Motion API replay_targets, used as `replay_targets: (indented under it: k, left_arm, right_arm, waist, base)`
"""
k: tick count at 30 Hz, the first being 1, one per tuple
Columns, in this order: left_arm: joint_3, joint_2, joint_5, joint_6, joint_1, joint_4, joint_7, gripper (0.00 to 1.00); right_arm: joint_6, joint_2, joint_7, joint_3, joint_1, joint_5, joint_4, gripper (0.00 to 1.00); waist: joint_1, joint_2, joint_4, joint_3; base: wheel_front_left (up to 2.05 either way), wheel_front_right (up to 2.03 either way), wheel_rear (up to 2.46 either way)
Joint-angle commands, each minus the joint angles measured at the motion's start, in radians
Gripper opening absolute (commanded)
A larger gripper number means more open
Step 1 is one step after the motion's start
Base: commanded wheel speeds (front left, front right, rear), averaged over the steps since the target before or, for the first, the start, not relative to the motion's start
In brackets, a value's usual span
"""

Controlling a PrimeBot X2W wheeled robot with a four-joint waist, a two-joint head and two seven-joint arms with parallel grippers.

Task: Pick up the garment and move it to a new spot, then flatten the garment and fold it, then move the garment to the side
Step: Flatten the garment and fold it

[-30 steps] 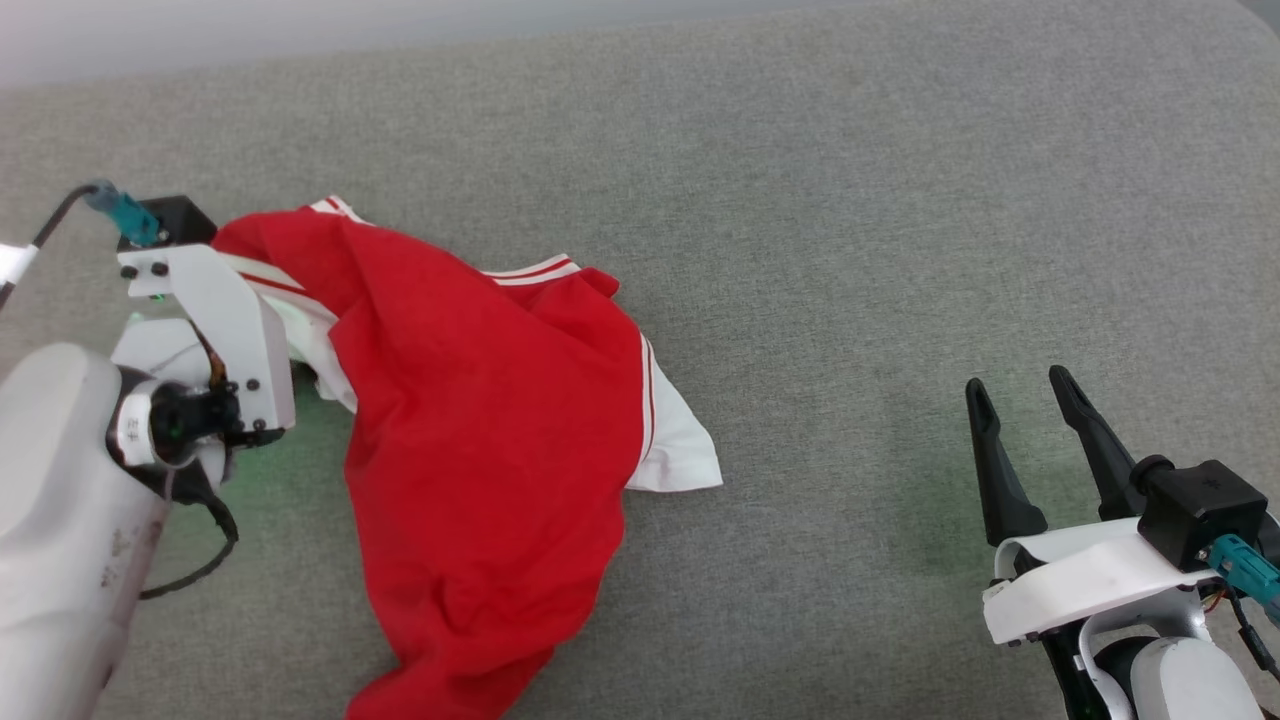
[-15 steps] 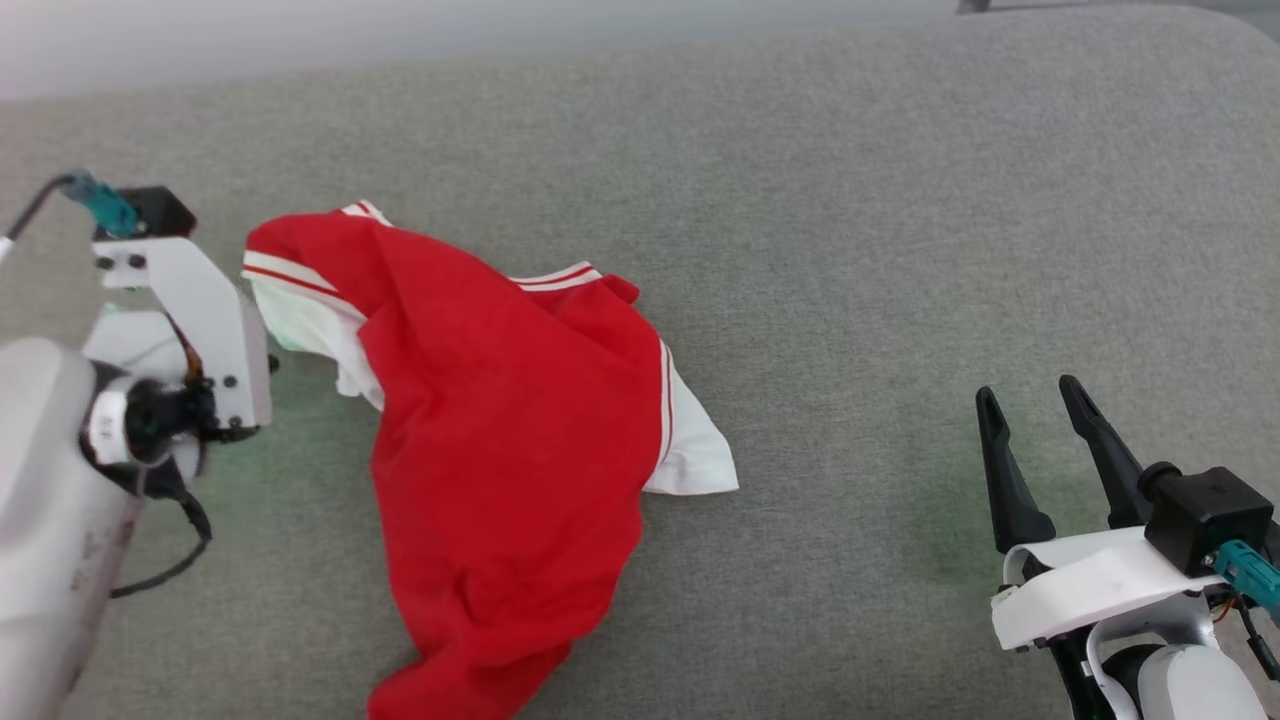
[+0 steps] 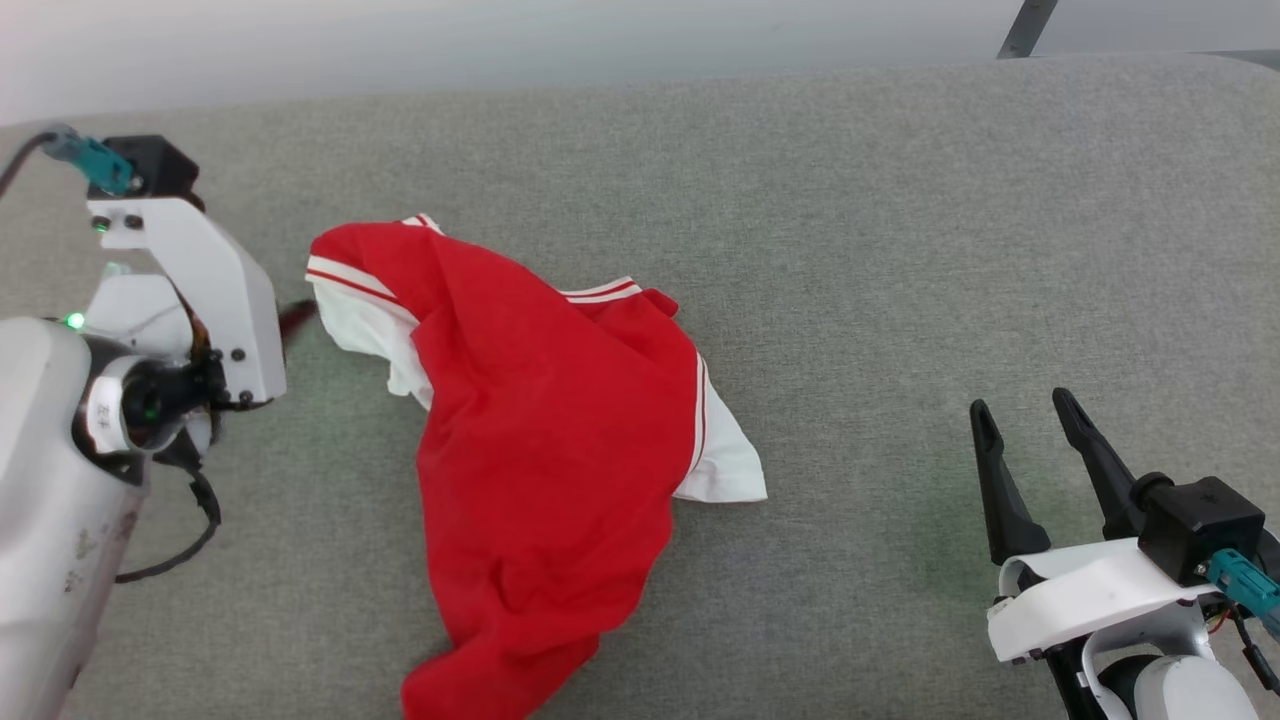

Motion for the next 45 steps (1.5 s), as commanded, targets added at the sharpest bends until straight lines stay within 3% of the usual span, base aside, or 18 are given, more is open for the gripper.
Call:
replay_targets:
  k: [1, 20, 21, 23, 34, 38, 45]
  left_arm:
    - [-0.005, -0.003, -0.003, 0.004, 0.002, 0.001, 0.006, 1.00]
    - [-0.039, -0.044, 0.003, -0.027, -0.057, 0.217, 0.009, 0.98]
    - [-0.041, -0.045, 0.004, -0.034, -0.059, 0.234, 0.000, 0.71]
    - [-0.041, -0.056, -0.002, -0.055, -0.059, 0.261, -0.016, 0.00]
    - [-0.038, -0.053, -0.007, -0.108, -0.096, 0.354, -0.044, 0.00]
    - [-0.041, -0.038, -0.004, -0.109, -0.088, 0.333, -0.043, 0.00]
    - [-0.035, -0.010, -0.025, -0.074, -0.019, 0.256, -0.016, 0.00]
  right_arm:
    - [0.000, -0.002, 0.003, 0.003, 0.003, 0.000, -0.006, 1.00]
    - [0.000, -0.005, -0.010, 0.008, -0.031, -0.001, -0.017, 1.00]
    - [0.000, -0.004, -0.009, 0.008, -0.033, -0.002, -0.017, 1.00]
    - [0.000, -0.003, -0.011, 0.008, -0.036, -0.003, -0.015, 1.00]
    - [0.000, -0.001, -0.013, -0.007, -0.023, -0.013, -0.006, 1.00]
    - [0.000, -0.002, -0.008, -0.010, -0.007, -0.015, -0.003, 1.00]
    - [0.000, -0.004, 0.008, -0.011, 0.014, -0.016, -0.005, 1.00]
  waist:
    - [0.0000, 0.0000, -0.004, 0.002]
    - [0.0000, 0.0000, -0.080, 0.086]
    - [0.0000, 0.0000, -0.081, 0.088]
    - [0.0000, 0.0000, -0.081, 0.092]
    - [0.0000, 0.0000, -0.051, 0.073]
    - [0.0000, 0.0000, -0.025, 0.046]
    - [0.0000, 0.0000, 0.022, -0.010]
  base:
    - [0.00, 0.00, 0.00]
    - [0.00, 0.00, 0.00]
    - [0.00, 0.00, 0.00]
    - [0.00, 0.00, 0.00]
    - [0.00, 0.00, 0.00]
    - [0.00, 0.00, 0.00]
    - [0.00, 0.00, 0.00]
